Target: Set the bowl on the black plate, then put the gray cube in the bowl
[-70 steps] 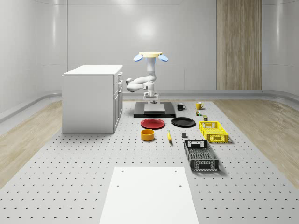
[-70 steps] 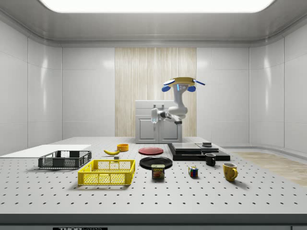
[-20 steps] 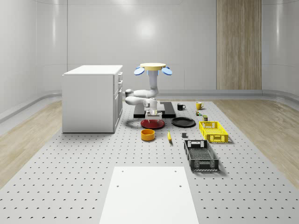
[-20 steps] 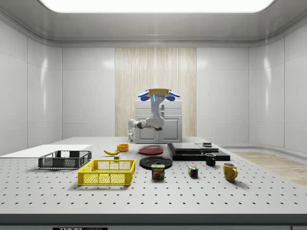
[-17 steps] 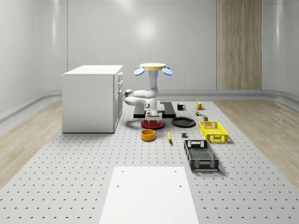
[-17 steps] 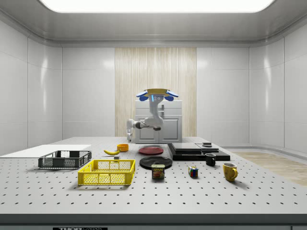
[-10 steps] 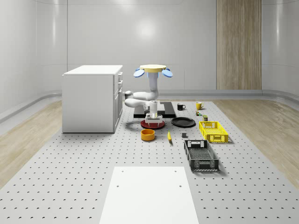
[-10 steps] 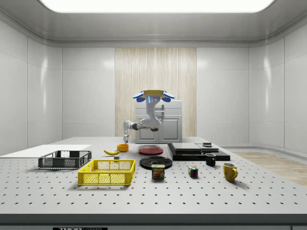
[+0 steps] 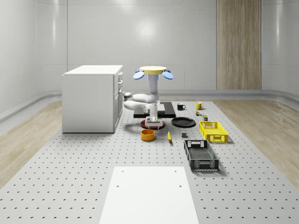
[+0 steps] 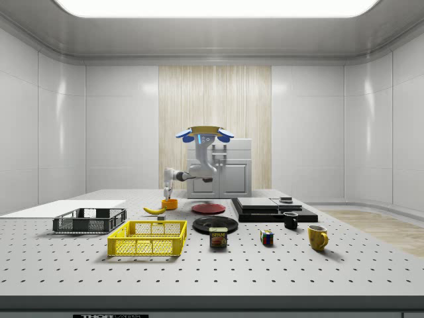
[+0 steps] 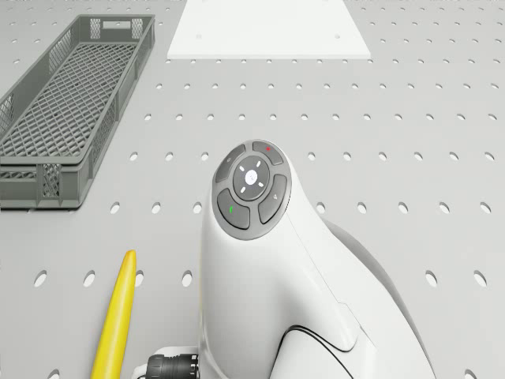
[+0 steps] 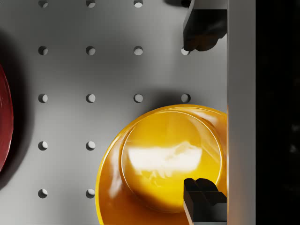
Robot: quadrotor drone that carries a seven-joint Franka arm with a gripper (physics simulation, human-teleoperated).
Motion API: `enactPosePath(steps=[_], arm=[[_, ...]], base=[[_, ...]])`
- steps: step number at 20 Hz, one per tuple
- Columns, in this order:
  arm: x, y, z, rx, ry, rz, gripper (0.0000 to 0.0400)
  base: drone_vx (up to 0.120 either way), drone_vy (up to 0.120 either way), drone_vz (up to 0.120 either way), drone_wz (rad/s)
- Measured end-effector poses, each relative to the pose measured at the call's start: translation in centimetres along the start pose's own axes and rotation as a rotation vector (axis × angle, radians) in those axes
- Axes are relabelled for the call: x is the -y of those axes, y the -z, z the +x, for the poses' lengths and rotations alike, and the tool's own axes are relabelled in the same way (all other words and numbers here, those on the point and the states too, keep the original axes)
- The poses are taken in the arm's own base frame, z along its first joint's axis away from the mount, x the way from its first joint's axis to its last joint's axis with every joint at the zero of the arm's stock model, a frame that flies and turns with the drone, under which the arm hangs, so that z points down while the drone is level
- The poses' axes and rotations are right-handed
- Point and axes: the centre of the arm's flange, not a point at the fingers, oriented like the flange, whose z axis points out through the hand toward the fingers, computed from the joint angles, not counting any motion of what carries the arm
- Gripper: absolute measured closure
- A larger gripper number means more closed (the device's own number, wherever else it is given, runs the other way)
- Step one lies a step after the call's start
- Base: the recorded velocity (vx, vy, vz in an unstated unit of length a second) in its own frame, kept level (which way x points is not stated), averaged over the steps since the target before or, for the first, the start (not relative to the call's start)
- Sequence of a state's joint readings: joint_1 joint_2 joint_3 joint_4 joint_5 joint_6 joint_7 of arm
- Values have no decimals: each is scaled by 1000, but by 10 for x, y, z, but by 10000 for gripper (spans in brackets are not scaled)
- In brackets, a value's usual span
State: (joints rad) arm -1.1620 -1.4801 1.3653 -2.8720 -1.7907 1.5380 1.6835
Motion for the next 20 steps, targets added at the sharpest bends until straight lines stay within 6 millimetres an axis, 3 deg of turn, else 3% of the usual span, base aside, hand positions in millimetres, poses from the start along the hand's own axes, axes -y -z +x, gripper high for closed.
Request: enactPosePath(steps=[20], arm=[[2, -42, -1, 0, 0, 0, 0]], base=[[0, 0, 0, 0]])
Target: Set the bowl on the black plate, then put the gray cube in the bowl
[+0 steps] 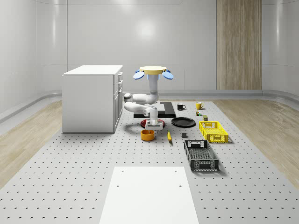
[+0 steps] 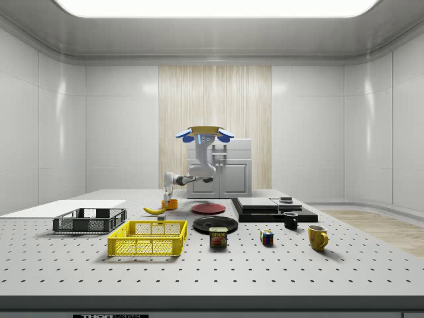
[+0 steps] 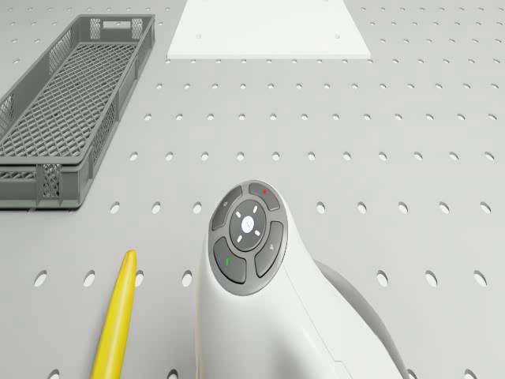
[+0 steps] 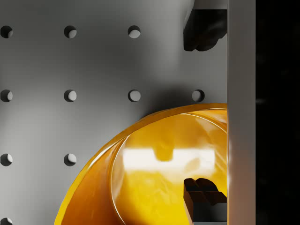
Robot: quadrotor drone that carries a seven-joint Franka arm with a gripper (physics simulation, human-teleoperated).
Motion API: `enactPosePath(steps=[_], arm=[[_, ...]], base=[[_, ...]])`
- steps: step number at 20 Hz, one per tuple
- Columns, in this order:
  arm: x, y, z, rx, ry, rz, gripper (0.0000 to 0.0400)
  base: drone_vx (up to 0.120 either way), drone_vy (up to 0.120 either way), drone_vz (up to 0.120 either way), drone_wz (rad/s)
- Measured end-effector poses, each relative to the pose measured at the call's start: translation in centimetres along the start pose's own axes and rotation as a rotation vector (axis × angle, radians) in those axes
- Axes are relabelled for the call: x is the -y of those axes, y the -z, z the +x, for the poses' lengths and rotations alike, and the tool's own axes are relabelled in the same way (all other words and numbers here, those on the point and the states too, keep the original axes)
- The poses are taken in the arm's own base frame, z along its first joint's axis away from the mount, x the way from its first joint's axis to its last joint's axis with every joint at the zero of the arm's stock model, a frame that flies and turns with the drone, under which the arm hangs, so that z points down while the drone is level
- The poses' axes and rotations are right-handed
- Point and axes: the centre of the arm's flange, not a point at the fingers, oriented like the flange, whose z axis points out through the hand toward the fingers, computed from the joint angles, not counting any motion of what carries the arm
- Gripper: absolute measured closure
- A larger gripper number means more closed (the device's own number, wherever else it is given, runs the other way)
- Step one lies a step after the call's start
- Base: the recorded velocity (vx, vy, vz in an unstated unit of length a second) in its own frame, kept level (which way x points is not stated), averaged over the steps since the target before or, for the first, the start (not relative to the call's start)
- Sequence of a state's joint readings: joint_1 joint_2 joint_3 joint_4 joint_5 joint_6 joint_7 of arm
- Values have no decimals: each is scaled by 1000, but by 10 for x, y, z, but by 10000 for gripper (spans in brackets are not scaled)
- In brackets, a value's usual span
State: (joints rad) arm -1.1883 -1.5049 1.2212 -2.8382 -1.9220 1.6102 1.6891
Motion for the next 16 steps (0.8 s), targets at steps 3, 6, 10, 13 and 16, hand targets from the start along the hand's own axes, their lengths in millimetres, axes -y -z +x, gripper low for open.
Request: enactPosePath(steps=[3, 6, 10, 13, 16], arm=[[-1, -2, 1, 0, 0, 0, 0], [-1, -4, 1, 0, 0, 0, 0], [0, -6, 0, 0, 0, 0, 0], [2, -7, 1, 0, 0, 0, 0], [4, -8, 2, 0, 0, 0, 0]], base=[[0, 0, 0, 0], [0, 0, 0, 0], [0, 0, 0, 0], [0, 0, 0, 0], [0, 0, 0, 0]])
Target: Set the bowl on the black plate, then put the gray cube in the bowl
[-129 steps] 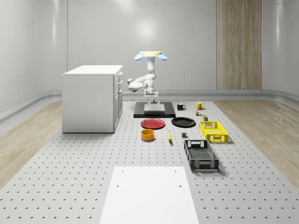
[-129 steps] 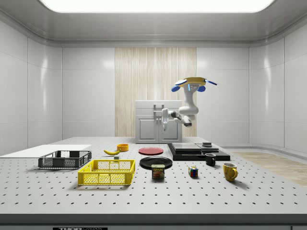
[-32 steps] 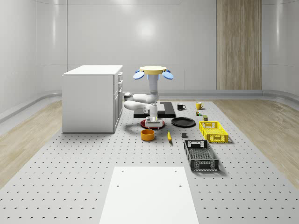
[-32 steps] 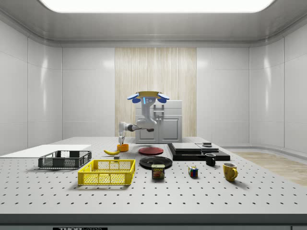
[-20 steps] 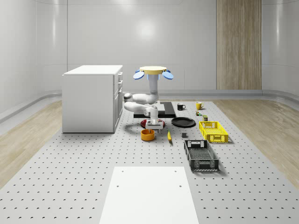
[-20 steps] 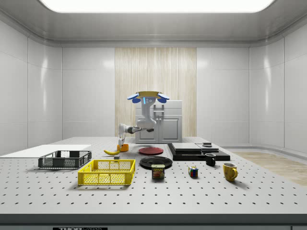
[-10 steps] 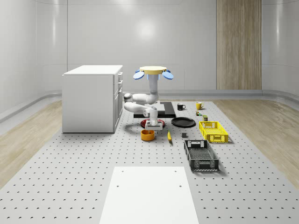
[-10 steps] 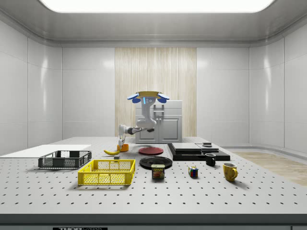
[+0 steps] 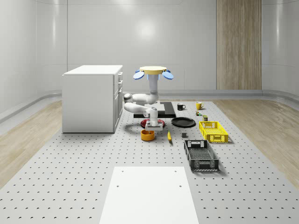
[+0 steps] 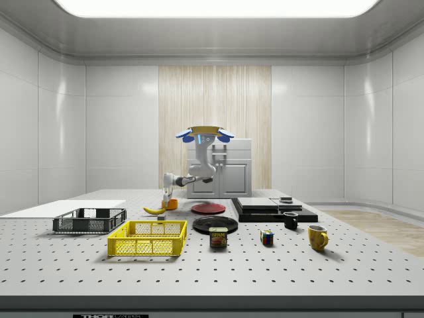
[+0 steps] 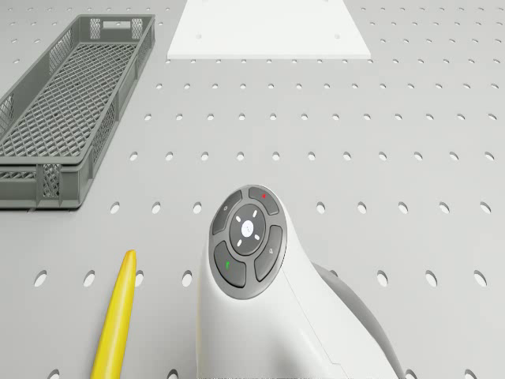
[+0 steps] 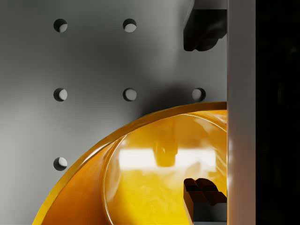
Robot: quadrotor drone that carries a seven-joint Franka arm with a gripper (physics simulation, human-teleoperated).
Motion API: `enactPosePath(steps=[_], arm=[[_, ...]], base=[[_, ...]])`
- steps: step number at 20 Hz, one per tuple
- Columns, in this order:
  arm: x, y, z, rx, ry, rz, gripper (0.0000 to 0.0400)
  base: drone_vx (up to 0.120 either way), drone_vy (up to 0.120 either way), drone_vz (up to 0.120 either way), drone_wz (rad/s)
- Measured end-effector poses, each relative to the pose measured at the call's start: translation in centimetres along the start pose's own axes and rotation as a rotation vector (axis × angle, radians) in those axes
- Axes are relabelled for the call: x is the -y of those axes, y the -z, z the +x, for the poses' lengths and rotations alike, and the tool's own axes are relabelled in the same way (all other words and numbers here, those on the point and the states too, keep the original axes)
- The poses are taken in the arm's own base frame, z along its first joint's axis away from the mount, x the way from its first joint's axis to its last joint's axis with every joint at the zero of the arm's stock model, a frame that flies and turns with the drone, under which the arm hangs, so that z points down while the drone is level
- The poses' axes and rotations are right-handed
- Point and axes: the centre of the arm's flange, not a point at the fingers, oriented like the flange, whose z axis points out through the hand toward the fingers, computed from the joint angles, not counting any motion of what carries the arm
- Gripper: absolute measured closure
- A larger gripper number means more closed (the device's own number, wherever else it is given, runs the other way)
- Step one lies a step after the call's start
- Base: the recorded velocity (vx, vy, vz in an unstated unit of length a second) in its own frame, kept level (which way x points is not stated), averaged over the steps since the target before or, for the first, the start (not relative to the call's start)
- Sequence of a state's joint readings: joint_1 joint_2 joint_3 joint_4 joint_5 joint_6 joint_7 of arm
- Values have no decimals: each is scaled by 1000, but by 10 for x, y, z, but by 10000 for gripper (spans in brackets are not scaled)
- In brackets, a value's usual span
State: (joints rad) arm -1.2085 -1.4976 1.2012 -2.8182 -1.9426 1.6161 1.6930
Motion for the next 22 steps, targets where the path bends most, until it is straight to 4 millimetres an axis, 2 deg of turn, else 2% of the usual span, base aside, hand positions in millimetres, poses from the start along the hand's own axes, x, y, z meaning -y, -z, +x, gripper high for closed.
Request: enactPosePath(steps=[1, 2, 4, 6, 8, 13, 18, 22], arm=[[0, 0, 0, 0, 0, 0, 24], [1, 0, 0, 0, 0, 0, 85], [1, 0, 1, 0, 0, 0, 169], [1, 0, 1, 0, 0, 0, 221], [1, 0, 1, 0, 0, 0, 252], [2, 4, 1, 0, 0, 0, 286], [2, 20, 1, 0, 0, 0, 296], [2, 28, 1, 0, 0, 0, 299]], base=[[0, 0, 0, 0], [0, 0, 0, 0], [0, 0, 0, 0], [0, 0, 0, 0], [0, 0, 0, 0], [0, 0, 0, 0], [0, 8, 112, 0], [-100, 120, 120, 0]])
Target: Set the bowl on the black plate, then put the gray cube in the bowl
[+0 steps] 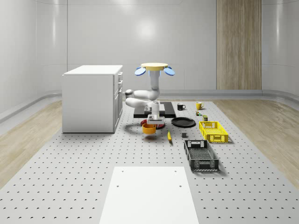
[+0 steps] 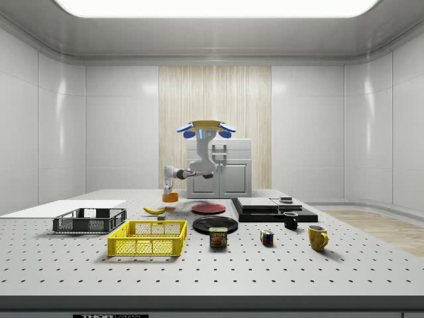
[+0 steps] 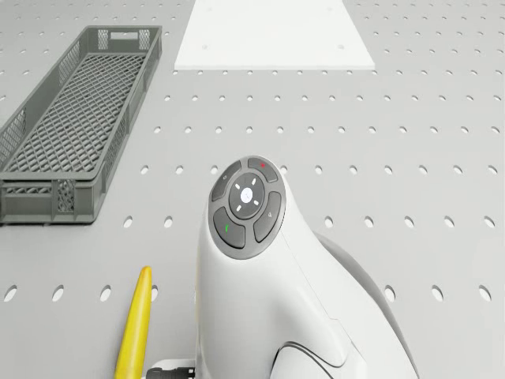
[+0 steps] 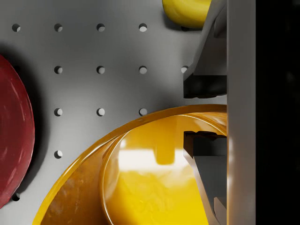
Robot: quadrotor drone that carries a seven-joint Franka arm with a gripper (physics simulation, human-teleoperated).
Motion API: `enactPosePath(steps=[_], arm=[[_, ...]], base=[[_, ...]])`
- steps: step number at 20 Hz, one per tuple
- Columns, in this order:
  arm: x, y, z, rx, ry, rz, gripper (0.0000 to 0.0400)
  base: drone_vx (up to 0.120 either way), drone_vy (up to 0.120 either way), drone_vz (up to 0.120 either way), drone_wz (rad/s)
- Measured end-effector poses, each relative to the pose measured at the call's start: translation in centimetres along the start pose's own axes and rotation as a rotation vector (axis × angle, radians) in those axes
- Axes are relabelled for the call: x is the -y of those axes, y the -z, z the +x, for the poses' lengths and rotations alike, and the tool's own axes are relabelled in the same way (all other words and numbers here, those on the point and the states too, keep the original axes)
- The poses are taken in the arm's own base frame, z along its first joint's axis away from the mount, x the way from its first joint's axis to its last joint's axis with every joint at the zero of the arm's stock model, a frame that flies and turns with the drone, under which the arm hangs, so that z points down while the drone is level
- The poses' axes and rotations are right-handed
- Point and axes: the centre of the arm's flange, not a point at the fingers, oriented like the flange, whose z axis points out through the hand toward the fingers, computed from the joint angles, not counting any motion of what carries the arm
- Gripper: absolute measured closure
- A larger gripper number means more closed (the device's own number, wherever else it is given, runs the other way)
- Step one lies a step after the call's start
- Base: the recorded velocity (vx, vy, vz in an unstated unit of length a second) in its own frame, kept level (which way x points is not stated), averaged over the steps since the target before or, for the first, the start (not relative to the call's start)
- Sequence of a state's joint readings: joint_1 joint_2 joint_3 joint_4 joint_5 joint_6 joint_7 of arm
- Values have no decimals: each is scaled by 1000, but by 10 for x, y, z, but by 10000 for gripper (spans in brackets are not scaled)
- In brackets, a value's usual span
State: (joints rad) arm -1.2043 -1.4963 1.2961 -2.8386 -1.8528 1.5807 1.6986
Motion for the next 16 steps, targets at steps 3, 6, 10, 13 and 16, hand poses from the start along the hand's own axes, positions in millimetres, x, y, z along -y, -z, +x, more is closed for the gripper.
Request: enactPosePath(steps=[3, 6, 10, 13, 16], arm=[[0, 3, 0, 0, 0, 0, 299], [0, 4, 0, 0, 0, 0, 300], [0, 5, 0, 0, 0, 0, 300], [0, 6, 0, 0, 0, 0, 300], [0, 6, 0, 0, 0, 0, 300]], base=[[-120, 120, 67, 0], [-120, 120, 0, 0], [-120, 120, 0, 0], [-120, 120, 0, 0], [-120, 120, 0, 0]])
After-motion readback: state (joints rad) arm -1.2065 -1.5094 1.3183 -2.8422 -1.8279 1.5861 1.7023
